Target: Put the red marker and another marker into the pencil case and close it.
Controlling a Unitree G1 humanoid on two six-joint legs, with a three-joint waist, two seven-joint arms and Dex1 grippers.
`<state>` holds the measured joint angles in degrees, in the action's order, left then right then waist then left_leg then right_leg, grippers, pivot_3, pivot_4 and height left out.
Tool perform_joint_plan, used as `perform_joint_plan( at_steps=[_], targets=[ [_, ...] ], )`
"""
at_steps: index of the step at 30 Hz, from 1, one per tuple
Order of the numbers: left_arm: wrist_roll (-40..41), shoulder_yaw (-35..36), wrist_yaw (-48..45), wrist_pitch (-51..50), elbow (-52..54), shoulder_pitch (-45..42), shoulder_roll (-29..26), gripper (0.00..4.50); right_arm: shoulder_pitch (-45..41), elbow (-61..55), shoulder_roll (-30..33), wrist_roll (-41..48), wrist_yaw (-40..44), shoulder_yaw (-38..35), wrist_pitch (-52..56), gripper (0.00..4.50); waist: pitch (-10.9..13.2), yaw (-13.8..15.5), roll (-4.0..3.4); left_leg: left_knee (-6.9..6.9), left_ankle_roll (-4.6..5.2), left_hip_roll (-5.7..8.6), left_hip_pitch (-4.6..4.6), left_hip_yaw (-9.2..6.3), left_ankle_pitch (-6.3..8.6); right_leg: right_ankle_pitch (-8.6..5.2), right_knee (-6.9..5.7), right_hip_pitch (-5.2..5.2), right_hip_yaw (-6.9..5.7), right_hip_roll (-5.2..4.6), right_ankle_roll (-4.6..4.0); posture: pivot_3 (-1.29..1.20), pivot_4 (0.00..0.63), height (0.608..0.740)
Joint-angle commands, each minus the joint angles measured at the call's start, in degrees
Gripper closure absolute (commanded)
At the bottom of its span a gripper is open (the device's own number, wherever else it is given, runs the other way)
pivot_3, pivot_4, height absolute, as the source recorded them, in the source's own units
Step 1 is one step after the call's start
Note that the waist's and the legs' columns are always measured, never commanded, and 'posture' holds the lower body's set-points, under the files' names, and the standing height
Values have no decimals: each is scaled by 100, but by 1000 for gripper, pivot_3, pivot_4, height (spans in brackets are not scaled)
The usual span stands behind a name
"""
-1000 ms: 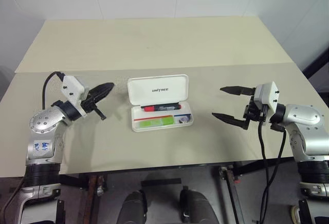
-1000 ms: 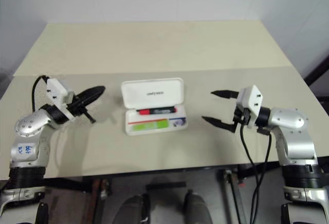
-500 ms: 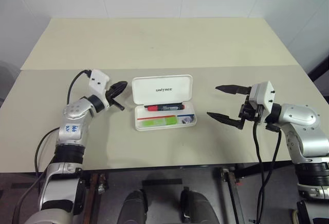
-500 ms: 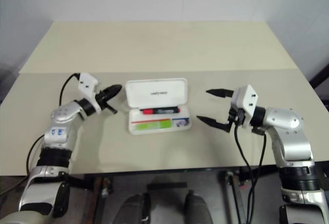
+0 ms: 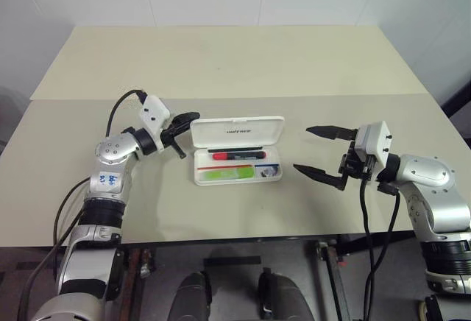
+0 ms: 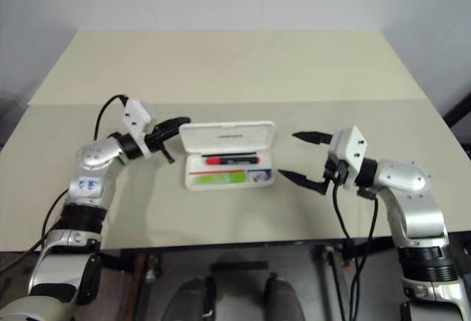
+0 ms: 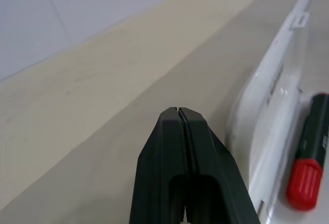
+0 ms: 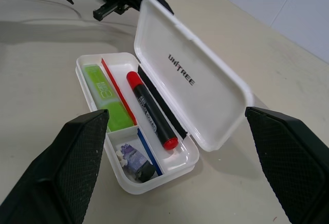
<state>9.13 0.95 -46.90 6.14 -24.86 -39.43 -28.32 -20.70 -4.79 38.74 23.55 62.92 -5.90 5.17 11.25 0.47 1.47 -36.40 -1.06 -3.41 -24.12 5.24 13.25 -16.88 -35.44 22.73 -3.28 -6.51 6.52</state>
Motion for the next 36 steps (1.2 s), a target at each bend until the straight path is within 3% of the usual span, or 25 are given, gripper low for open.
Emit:
perform_joint_plan(
  at_steps=[1,10,16,26,36],
  targets=[
    [-208,-440,-571,285,437,-248,-120,4454,-37,-214,-3,125,-75,-128,-65,0,0,31,0,0,0,0,0,1,0,0,1,0,0,1,0,0,150,740],
    [-530,-1216,-1335,262,511,-157,-73,4454,7,-276,-9,97,-241,-174,-106,0,0,73,-1,0,5,-1,0,2,3,0,3,1,2,3,0,0,150,740],
    [-1064,-1713,-1088,-425,525,-57,160,4454,99,-661,-74,164,-562,-230,-11,0,-2,102,-1,-8,15,0,-2,1,9,0,0,-1,3,2,0,0,150,740],
    [-1149,-2061,-1235,-646,480,-292,502,4454,423,-1162,-148,179,-962,-285,77,0,-3,88,-2,-25,31,-1,2,-3,18,2,-10,-6,6,1,-3,0,150,740],
    [-1168,-2194,-1440,-1321,772,31,218,4454,343,-1176,-134,212,-1043,-247,120,0,-6,71,-3,-30,35,-4,4,-3,20,1,-10,-7,7,3,-3,0,150,740]
  ],
)
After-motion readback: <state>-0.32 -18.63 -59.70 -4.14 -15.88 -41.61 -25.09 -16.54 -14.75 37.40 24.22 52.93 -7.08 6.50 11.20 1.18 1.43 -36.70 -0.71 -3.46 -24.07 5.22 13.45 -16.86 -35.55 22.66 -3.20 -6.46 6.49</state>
